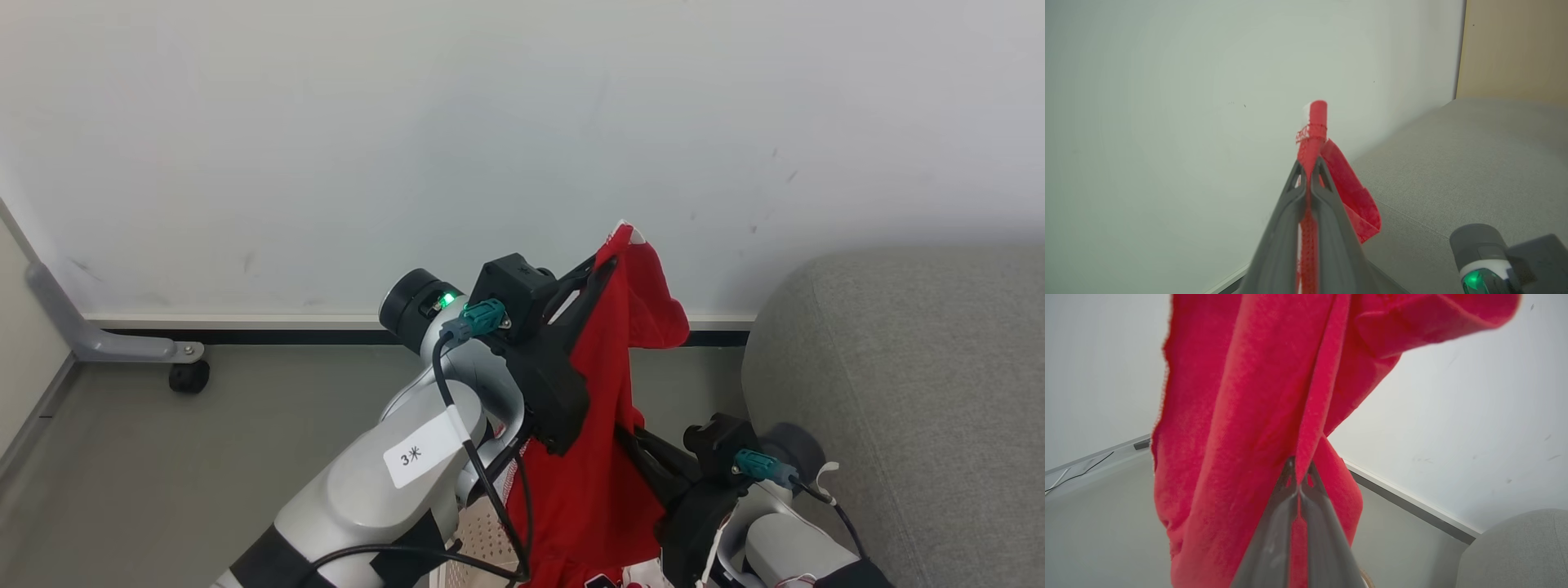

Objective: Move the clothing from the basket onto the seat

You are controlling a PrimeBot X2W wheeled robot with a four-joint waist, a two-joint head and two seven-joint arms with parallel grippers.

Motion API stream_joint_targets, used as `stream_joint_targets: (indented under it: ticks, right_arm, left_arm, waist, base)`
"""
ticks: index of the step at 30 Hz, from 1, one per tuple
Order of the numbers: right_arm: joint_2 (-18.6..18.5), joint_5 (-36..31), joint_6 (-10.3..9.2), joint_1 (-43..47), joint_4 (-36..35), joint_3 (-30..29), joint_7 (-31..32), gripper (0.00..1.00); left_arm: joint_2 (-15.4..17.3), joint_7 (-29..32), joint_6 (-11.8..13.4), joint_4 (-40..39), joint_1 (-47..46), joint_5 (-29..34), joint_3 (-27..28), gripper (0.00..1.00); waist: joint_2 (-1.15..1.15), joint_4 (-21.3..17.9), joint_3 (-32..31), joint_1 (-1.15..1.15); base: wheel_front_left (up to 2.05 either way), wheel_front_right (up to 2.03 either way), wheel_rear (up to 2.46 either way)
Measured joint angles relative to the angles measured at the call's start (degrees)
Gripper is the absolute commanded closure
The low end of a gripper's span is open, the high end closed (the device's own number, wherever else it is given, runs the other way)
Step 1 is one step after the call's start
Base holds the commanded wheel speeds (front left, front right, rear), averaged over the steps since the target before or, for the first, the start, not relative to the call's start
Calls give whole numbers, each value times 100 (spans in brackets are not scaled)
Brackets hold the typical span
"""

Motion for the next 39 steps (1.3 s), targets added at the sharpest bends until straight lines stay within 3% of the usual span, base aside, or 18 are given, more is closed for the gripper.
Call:
stream_joint_targets:
  ticks: [11,12,13,14,16,17,32,39]
  right_arm:
    - [-103,332,1,-102,19,78,0,100]
    - [-108,349,3,-113,12,73,0,100]
    - [-116,363,4,-124,1,60,0,100]
    - [-129,396,4,-133,-13,34,0,100]
    - [-191,438,4,-157,-38,-20,0,100]
    - [-232,449,4,-172,-49,-53,0,100]
    - [-943,465,-14,-186,-583,-609,0,100]
    - [-1200,363,-137,30,-879,-688,0,100]
  left_arm:
    - [83,-8,107,33,48,-65,133,100]
    - [121,-11,109,35,78,-66,163,70]
    - [157,-55,124,43,118,-73,200,70]
    - [186,-66,155,49,168,-112,238,38]
    - [226,-82,159,68,270,-208,268,16]
    - [238,-112,174,78,316,-244,280,0]
    - [454,-514,227,-26,1322,-367,339,0]
    - [438,-614,253,-209,1669,-367,275,0]
  waist:
    - [0,-77,28,0]
    - [0,-98,30,0]
    - [0,-120,32,0]
    - [0,-145,34,0]
    - [0,-198,40,0]
    - [0,-225,42,0]
    - [0,-879,40,0]
    - [0,-1203,30,0]
  base:
    - [0,0,0]
    - [0,0,0]
    - [0,0,0]
    - [0,0,0]
    - [0,0,0]
    - [0,0,0]
    - [0,0,0]
    - [0,0,0]
